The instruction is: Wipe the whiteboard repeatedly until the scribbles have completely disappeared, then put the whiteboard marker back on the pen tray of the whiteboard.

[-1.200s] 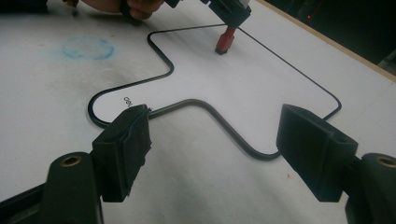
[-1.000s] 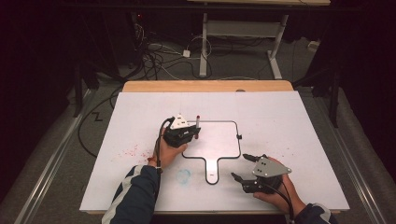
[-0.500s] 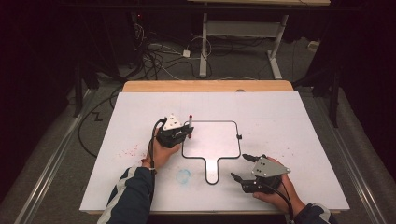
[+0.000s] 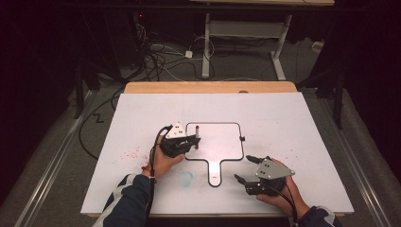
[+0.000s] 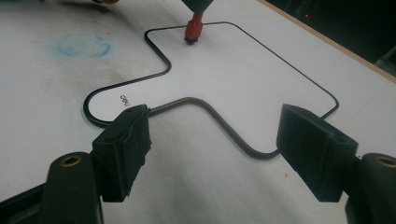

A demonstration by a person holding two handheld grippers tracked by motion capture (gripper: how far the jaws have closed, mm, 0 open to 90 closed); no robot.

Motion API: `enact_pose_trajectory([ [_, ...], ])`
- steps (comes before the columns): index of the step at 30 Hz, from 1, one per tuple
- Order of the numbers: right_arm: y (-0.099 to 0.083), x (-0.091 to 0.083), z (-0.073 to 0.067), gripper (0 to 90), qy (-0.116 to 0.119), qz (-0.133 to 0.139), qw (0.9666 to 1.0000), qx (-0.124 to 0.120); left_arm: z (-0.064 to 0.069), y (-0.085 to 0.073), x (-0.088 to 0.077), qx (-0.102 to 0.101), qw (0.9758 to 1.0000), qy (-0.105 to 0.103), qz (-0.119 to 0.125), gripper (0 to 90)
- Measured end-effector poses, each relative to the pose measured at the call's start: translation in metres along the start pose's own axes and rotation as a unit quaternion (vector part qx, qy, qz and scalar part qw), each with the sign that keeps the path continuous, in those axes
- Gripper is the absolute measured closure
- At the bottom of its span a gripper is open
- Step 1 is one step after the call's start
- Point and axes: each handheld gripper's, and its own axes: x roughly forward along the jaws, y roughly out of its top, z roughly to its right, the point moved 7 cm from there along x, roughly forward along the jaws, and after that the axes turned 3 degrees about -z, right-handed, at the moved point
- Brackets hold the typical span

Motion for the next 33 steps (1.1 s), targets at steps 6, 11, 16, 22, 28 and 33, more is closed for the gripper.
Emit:
enact_pose_trajectory([
  [6,0.002,-0.002,0.004,26.6,-0.009,0.006,0.9999,0.006,0.024,0.012,-0.002,0.022,0.9996,-0.016,0.006,78.4],
  [11,0.004,-0.004,0.010,27.6,-0.016,0.015,0.9996,0.018,0.038,0.016,0.002,0.035,0.9990,-0.030,0.003,78.3],
  [16,0.006,-0.007,0.015,30.1,-0.025,0.021,0.9992,0.024,0.047,0.018,0.007,0.047,0.9984,-0.032,-0.005,78.3],
  [22,0.008,-0.008,0.024,34.2,-0.027,0.024,0.9986,0.039,0.048,0.017,0.016,0.052,0.9981,-0.028,-0.019,78.3],
  [28,0.019,0.003,0.032,37.6,-0.023,0.027,0.9981,0.051,0.059,0.023,0.027,0.066,0.9969,-0.033,-0.026,78.2],
  [33,0.032,0.009,0.028,45.4,-0.005,0.039,0.9980,0.049,0.068,0.029,0.036,0.072,0.9959,-0.047,-0.028,78.3],
])
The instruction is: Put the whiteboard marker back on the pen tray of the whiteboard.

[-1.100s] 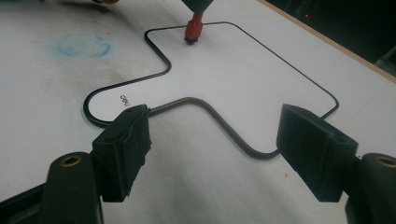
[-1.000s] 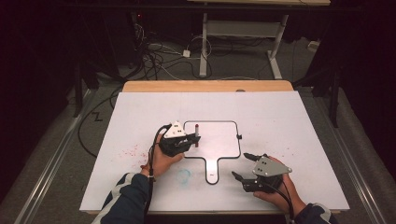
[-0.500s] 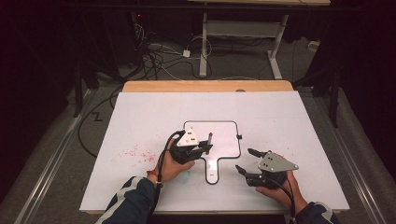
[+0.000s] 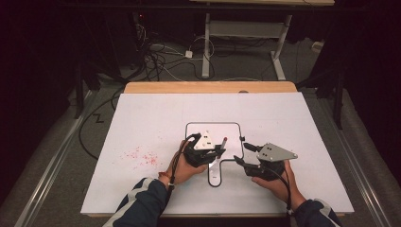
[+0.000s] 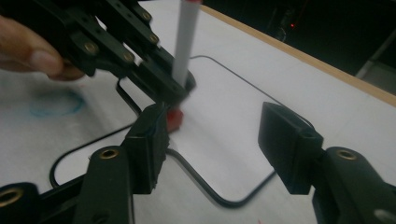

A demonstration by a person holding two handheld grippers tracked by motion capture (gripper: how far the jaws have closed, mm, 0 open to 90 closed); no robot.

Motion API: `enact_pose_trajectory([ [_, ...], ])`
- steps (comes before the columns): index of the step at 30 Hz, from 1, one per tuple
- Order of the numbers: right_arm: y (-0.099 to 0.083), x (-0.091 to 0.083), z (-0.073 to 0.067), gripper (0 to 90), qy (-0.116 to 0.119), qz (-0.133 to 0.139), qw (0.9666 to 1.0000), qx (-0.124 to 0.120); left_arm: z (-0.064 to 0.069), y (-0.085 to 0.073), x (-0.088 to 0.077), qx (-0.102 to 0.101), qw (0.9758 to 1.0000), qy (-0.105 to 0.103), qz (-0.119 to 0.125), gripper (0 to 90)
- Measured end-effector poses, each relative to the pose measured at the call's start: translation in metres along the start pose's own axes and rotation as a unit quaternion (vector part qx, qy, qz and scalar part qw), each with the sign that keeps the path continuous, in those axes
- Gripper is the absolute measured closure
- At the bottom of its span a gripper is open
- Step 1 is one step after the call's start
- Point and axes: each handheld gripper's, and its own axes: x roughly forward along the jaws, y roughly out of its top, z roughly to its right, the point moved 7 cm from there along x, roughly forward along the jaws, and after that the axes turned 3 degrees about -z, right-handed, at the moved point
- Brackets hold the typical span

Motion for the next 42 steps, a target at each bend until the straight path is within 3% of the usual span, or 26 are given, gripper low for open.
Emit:
enact_pose_trajectory([
  [5,0.013,0.004,-0.007,51.3,0.024,0.017,0.9996,0.001,0.010,0.003,0.011,0.010,0.9997,-0.019,-0.007,78.1],
  [10,0.013,0.005,-0.006,65.7,0.032,0.019,0.9993,0.004,0.017,0.010,0.021,0.013,0.9994,-0.033,-0.003,78.1],
  [13,0.013,0.004,-0.004,74.7,0.024,0.020,0.9995,0.009,0.019,0.012,0.024,0.014,0.9993,-0.036,-0.003,77.9],
  [16,0.011,0.006,-0.002,73.6,0.022,0.014,0.9996,0.006,0.021,0.013,0.026,0.020,0.9991,-0.038,-0.002,77.9],
  [20,0.009,0.008,-0.001,81.0,0.017,0.008,0.9998,0.008,0.022,0.014,0.028,0.014,0.9992,-0.037,0.002,76.7],
  [24,0.012,0.003,0.005,81.2,-0.012,-0.006,0.9998,0.014,0.021,0.014,0.028,0.009,0.9998,-0.016,-0.007,59.9],
  [26,0.014,-0.004,0.013,81.2,-0.027,-0.017,0.9991,0.029,0.018,0.013,0.021,0.010,0.9999,-0.005,-0.010,50.5],
  [29,0.012,-0.006,0.024,81.2,-0.038,-0.043,0.9970,0.052,0.013,0.007,-0.001,0.023,0.9993,0.028,-0.008,34.4],
  [33,0.004,0.001,0.036,81.2,-0.055,-0.082,0.9927,0.069,0.002,-0.011,-0.041,0.028,0.9972,0.069,-0.002,26.2],
  [37,0.005,0.009,0.049,81.1,-0.044,-0.109,0.9870,0.109,-0.012,-0.029,-0.082,0.002,0.9945,0.105,0.007,24.4],
  [39,0.009,0.016,0.056,81.1,-0.048,-0.124,0.9845,0.114,-0.018,-0.039,-0.100,-0.005,0.9932,0.116,0.008,24.1],
  [42,0.012,0.030,0.062,81.1,-0.037,-0.139,0.9816,0.126,-0.027,-0.059,-0.125,-0.034,0.9900,0.137,0.007,24.0],
])
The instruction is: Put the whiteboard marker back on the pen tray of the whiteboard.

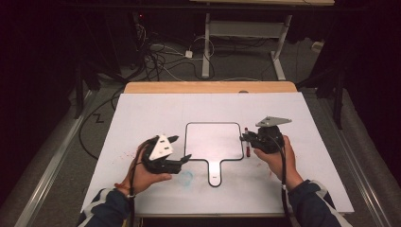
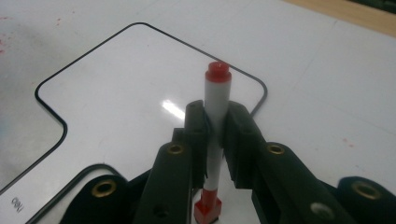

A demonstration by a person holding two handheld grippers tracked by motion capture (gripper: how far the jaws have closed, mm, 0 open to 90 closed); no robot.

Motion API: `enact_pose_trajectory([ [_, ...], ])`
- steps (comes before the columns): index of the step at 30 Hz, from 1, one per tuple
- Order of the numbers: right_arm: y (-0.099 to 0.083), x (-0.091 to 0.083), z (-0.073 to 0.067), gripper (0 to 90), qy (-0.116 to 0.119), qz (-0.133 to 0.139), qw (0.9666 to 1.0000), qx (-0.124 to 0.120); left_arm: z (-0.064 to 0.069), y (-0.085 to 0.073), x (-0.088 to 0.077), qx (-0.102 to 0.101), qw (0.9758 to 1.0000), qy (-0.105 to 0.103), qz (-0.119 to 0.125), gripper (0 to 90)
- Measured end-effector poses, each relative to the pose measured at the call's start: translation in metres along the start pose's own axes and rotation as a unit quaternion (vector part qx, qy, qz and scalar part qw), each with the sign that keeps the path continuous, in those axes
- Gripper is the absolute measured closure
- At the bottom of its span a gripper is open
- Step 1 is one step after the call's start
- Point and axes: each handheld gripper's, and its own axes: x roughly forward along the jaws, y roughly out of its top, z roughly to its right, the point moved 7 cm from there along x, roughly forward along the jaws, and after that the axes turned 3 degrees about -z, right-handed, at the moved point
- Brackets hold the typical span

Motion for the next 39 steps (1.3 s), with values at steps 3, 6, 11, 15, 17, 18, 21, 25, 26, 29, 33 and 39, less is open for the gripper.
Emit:
enact_pose_trajectory([
  [3,0.007,0.018,0.003,80.7,0.011,-0.016,0.9997,0.017,-0.011,-0.016,-0.012,-0.024,0.9996,0.013,-0.004,24.0],
  [6,0.009,0.035,0.009,80.9,0.010,-0.026,0.9989,0.036,-0.019,-0.029,-0.021,-0.039,0.9989,0.024,-0.012,24.0],
  [11,0.004,0.059,0.018,80.5,0.009,-0.041,0.9972,0.061,-0.019,-0.038,-0.026,-0.043,0.9985,0.027,-0.018,24.0],
  [15,0.000,0.070,0.026,79.8,0.000,-0.042,0.9957,0.082,-0.015,-0.040,-0.023,-0.034,0.9987,0.025,-0.029,24.0],
  [17,0.000,0.072,0.031,79.3,-0.010,-0.035,0.9952,0.091,-0.012,-0.040,-0.021,-0.026,0.9988,0.024,-0.035,24.0],
  [18,-0.001,0.073,0.033,79.2,-0.006,-0.031,0.9945,0.100,-0.011,-0.040,-0.019,-0.025,0.9985,0.024,-0.042,23.9],
  [21,-0.003,0.076,0.038,77.1,-0.016,-0.031,0.9941,0.103,-0.006,-0.042,-0.015,-0.016,0.9983,0.019,-0.053,25.3],
  [25,-0.004,0.078,0.043,72.7,-0.031,-0.036,0.9941,0.098,-0.003,-0.041,-0.016,-0.010,0.9989,0.014,-0.044,24.5],
  [26,-0.005,0.078,0.044,71.1,-0.029,-0.035,0.9941,0.098,-0.003,-0.040,-0.017,-0.012,0.9991,0.013,-0.038,23.6],
  [29,-0.005,0.079,0.043,70.2,-0.026,-0.035,0.9943,0.098,-0.007,-0.041,-0.022,-0.017,0.9990,0.027,-0.032,22.4],
  [33,-0.003,0.073,0.042,66.8,-0.033,-0.033,0.9957,0.079,-0.013,-0.047,-0.027,-0.015,0.9983,0.044,-0.035,22.3],
  [39,-0.009,0.059,0.042,70.0,-0.020,-0.042,0.9964,0.071,-0.016,-0.065,-0.039,-0.034,0.9970,0.051,-0.047,22.3],
])
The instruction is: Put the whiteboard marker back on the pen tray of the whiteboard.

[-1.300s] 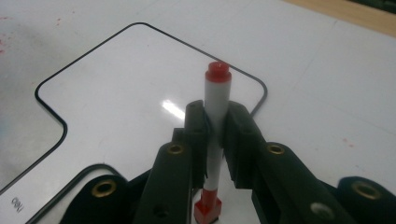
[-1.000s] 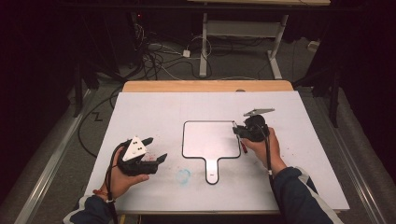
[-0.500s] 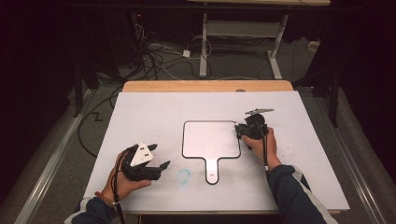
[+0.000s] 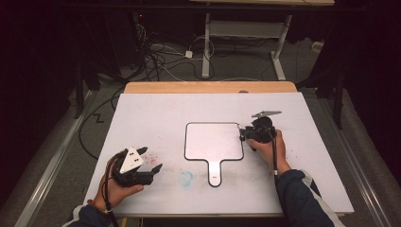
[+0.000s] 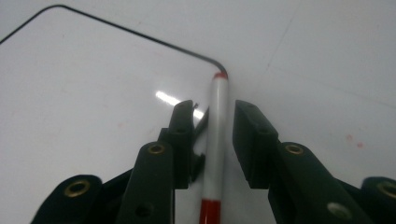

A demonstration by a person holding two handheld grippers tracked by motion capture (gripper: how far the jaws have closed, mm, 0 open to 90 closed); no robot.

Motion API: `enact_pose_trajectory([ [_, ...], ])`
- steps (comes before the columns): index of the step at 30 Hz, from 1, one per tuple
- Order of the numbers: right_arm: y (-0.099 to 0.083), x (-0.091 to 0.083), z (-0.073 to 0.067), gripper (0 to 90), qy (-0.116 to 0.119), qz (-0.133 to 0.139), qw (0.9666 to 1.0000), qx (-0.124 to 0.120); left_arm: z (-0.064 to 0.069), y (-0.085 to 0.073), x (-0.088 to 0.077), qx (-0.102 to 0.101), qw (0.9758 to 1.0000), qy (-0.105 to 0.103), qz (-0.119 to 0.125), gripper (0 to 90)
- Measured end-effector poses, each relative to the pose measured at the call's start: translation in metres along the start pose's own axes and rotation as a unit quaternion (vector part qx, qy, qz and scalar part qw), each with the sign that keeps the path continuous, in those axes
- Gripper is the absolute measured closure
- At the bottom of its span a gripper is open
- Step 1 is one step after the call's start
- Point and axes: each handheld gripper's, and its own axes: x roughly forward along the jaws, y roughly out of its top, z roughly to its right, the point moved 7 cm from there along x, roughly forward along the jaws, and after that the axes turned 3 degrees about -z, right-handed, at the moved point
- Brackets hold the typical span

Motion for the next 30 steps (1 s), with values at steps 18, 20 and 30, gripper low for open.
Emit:
enact_pose_trajectory([
  [18,-0.024,-0.012,-0.007,81.6,-0.025,-0.028,0.9989,-0.027,0.005,-0.016,-0.002,0.001,0.9996,-0.012,-0.028,22.6],
  [20,-0.021,-0.015,-0.009,81.6,-0.025,-0.018,0.9991,-0.028,0.005,-0.015,-0.002,-0.002,0.9997,-0.012,-0.024,22.5],
  [30,-0.019,-0.004,-0.025,80.9,-0.008,-0.015,0.9996,-0.022,0.009,-0.013,0.000,0.003,0.9997,-0.013,-0.022,22.4],
])
